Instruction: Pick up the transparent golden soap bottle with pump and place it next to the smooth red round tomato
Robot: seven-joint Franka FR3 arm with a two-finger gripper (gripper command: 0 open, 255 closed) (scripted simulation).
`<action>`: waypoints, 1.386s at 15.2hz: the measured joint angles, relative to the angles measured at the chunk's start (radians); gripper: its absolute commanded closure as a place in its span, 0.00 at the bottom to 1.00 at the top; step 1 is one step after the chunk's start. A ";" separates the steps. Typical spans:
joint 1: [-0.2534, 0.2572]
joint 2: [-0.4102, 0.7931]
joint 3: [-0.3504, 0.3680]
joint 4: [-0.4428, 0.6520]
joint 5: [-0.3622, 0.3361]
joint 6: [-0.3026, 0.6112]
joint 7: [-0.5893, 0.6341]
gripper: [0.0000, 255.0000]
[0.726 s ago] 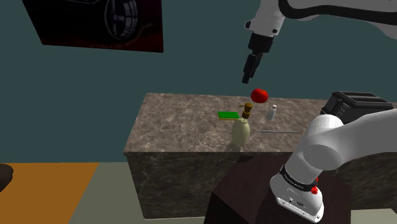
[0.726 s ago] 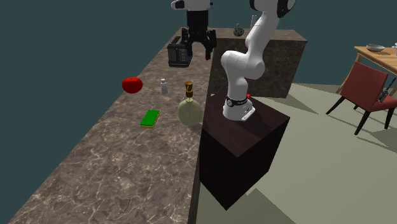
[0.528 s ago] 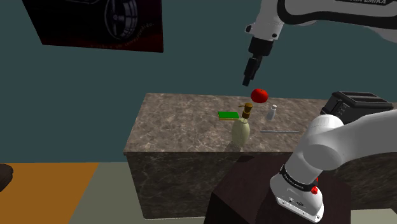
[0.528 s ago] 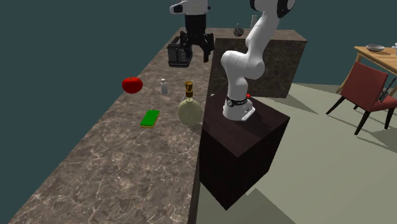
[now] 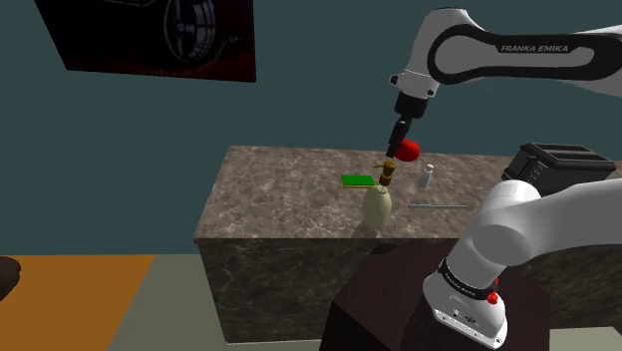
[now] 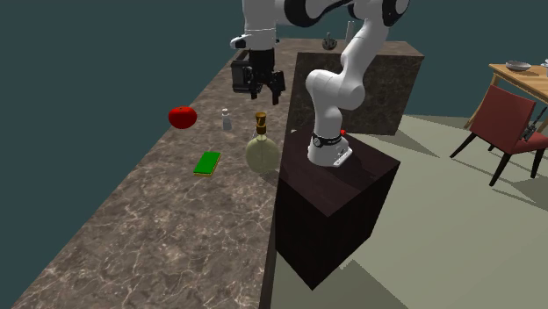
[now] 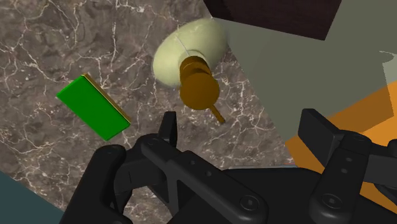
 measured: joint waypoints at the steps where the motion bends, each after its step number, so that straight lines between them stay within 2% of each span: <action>1: -0.011 0.001 -0.023 -0.023 -0.015 0.023 -0.024 0.00; 4: -0.028 -0.005 -0.056 -0.077 -0.039 0.070 -0.060 0.00; 11: -0.030 0.003 -0.063 -0.172 -0.045 0.172 -0.064 0.00; 17: -0.029 0.009 -0.064 -0.178 -0.045 0.185 -0.064 0.00; 18: -0.029 0.009 -0.064 -0.178 -0.045 0.185 -0.064 1.00; 21: -0.029 0.009 -0.064 -0.178 -0.045 0.185 -0.064 1.00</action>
